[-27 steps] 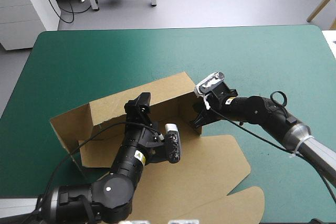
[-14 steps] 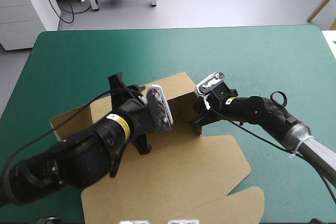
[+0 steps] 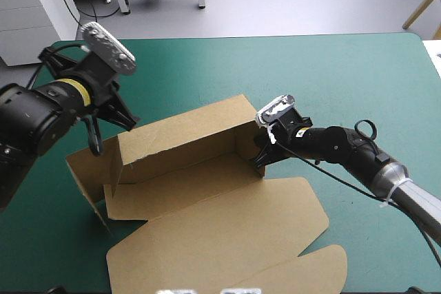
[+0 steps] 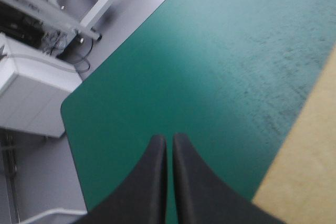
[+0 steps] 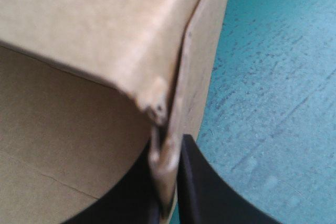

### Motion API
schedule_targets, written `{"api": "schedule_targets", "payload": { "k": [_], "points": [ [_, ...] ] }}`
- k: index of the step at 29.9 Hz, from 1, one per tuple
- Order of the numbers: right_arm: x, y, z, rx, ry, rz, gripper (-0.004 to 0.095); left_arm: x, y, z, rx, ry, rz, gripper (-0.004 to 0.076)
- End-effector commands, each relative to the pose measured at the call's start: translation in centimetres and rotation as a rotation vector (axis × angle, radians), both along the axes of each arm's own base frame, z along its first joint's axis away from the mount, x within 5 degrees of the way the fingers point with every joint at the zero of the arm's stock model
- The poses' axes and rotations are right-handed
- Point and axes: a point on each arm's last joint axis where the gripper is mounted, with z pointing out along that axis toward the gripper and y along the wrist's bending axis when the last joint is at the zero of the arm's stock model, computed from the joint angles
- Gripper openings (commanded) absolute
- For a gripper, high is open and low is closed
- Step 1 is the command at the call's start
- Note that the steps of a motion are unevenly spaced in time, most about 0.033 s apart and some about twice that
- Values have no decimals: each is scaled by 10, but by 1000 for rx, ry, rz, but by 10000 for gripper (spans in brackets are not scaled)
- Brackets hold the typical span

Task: Fold the box

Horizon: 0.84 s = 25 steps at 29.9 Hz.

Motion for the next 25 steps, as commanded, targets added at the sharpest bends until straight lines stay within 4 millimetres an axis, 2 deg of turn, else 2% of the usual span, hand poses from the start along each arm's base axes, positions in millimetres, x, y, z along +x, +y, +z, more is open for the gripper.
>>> {"api": "schedule_targets", "payload": {
  "k": [1,6,12,20,25],
  "points": [
    [-3,-1,20,34,-57,3,-19,4,32,16,-94,-65,111,8],
    [-3,-1,20,34,-57,3,-19,14,69,11,-223,-16,271,8],
    [-5,-3,27,40,-85,-12,-19,21,93,-2,-309,24,377,6],
    [-18,-31,70,-43,-152,-186,-19,20,97,-12,-295,49,399,6],
    [-25,-48,91,-125,-80,-322,-19,17,97,-10,-295,34,398,6]
  ]
}}
